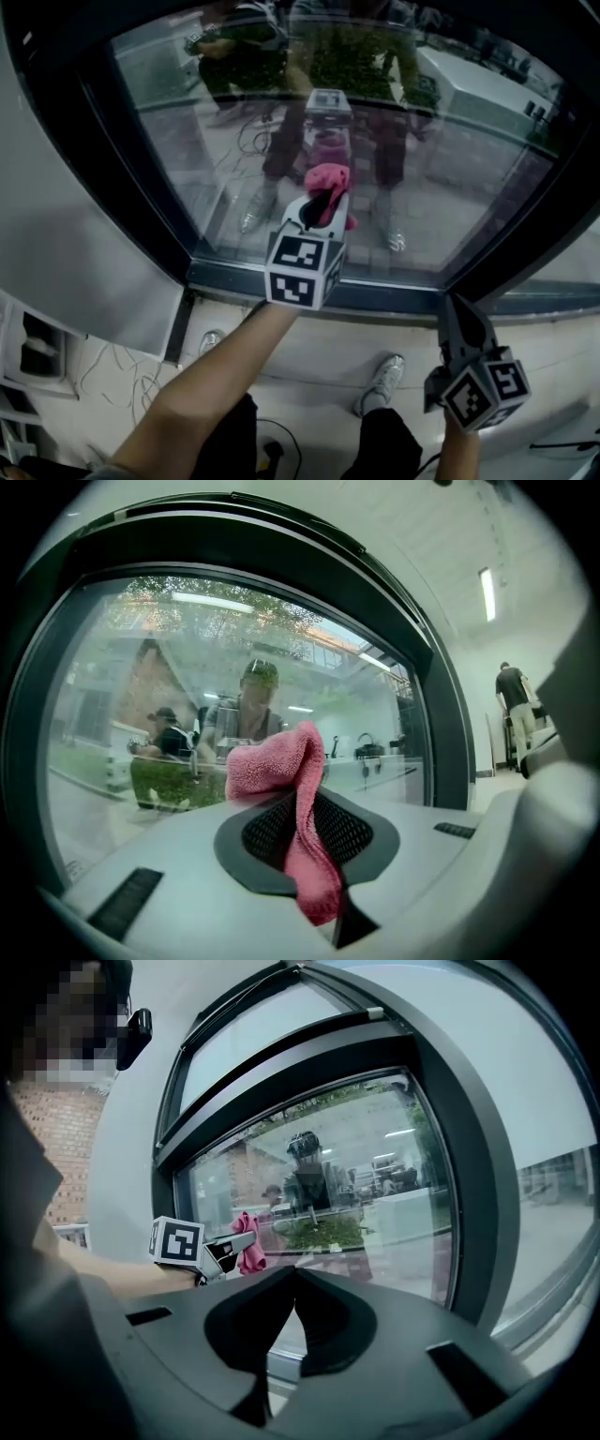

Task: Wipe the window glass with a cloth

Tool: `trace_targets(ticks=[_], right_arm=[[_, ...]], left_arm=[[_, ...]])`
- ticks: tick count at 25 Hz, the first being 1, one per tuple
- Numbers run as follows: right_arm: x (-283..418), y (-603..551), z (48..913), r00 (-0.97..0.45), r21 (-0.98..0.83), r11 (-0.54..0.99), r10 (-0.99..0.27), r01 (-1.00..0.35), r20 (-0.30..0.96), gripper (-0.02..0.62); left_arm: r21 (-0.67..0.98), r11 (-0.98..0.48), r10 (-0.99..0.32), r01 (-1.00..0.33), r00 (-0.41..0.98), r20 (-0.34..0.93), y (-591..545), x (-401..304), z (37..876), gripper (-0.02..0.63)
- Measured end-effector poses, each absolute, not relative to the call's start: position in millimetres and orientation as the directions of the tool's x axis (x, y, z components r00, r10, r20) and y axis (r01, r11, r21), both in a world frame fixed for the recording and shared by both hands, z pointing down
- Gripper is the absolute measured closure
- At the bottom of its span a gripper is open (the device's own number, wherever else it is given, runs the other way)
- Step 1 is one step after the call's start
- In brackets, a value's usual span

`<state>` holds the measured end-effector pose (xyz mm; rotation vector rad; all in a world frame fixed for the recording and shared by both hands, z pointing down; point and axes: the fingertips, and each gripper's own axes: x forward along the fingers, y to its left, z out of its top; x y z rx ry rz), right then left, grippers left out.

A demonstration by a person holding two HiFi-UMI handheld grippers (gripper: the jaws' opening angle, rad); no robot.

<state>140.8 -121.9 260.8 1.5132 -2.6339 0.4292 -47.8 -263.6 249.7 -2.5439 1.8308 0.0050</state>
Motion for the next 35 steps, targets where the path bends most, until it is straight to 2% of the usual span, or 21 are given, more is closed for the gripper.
trace_targets(ticks=[20,35], right_arm=[[313,-75,276,-0.287,-0.213,0.241,-0.931,-0.947,0.225,0.588],[382,-60,291,-0.2,-0.228,0.144,-0.948,-0.963,0.246,0.588]], left_arm=[[-0.016,-0.553,-0.833,-0.833,0.553,-0.01,-276,172,247,0.551],[-0.027,-0.658,-0.752,-0.752,0.659,-0.012,-296,281,253,0.549]])
